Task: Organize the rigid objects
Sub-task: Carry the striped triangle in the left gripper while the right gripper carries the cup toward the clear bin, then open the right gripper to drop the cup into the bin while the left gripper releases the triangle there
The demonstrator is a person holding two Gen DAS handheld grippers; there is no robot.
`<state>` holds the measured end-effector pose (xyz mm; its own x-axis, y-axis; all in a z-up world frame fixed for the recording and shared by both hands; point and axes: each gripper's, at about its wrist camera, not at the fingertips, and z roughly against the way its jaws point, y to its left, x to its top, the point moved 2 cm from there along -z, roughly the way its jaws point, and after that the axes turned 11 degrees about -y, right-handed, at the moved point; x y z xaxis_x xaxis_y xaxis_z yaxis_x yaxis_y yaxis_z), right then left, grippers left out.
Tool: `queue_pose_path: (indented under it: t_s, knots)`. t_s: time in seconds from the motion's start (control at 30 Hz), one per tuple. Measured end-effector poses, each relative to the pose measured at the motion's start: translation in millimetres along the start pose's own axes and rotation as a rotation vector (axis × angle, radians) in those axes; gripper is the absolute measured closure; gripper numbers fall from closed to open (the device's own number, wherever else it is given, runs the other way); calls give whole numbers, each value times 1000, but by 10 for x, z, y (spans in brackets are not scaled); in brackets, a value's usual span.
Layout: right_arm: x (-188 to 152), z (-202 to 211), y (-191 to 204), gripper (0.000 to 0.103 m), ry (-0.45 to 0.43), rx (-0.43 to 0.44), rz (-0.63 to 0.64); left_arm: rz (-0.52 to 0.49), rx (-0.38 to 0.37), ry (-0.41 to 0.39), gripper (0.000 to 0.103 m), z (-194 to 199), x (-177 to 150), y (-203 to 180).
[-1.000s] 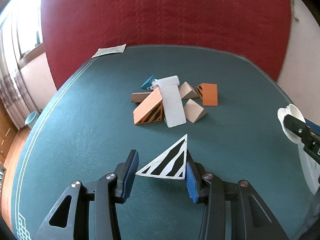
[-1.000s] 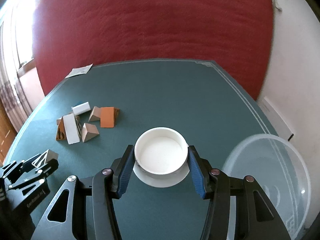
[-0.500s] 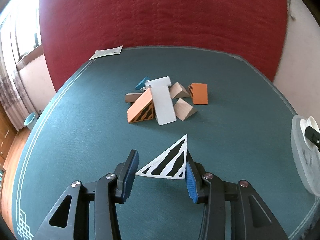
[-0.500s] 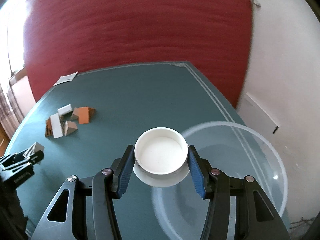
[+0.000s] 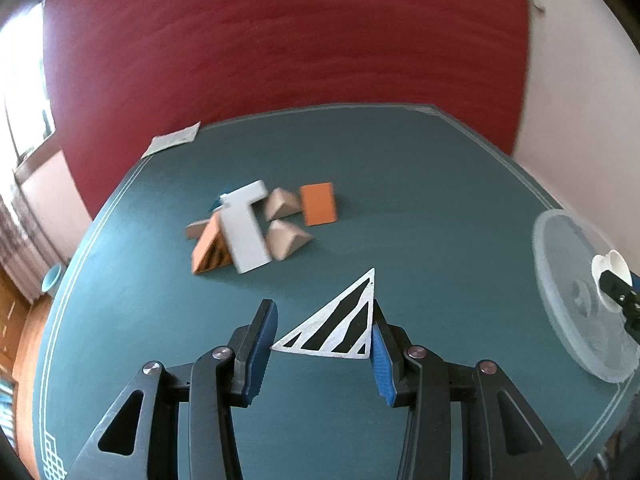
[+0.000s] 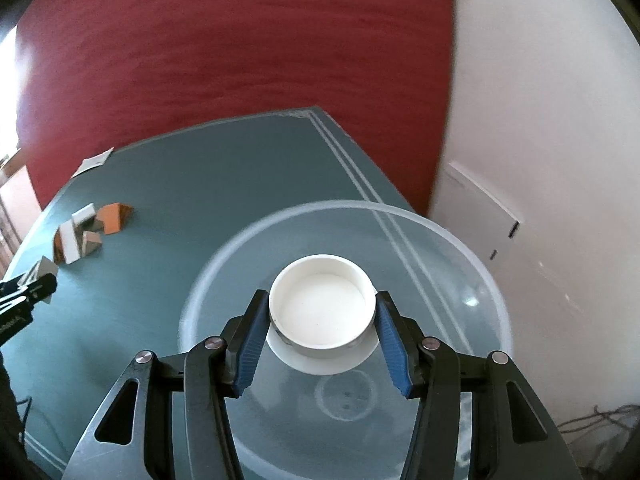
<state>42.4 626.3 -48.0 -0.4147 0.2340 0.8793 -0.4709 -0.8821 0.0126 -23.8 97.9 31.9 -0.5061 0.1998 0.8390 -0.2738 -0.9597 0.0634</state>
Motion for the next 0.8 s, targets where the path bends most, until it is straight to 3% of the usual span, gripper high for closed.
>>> queue_pose_path:
  t_s: [0.47, 0.8]
  knots:
    - [-57, -28, -387, 49, 19, -42, -72, -146, -134, -33, 57, 104, 109, -827]
    - [-51, -40, -476, 49, 19, -48, -93, -204, -196, -39, 57, 118, 107, -1162]
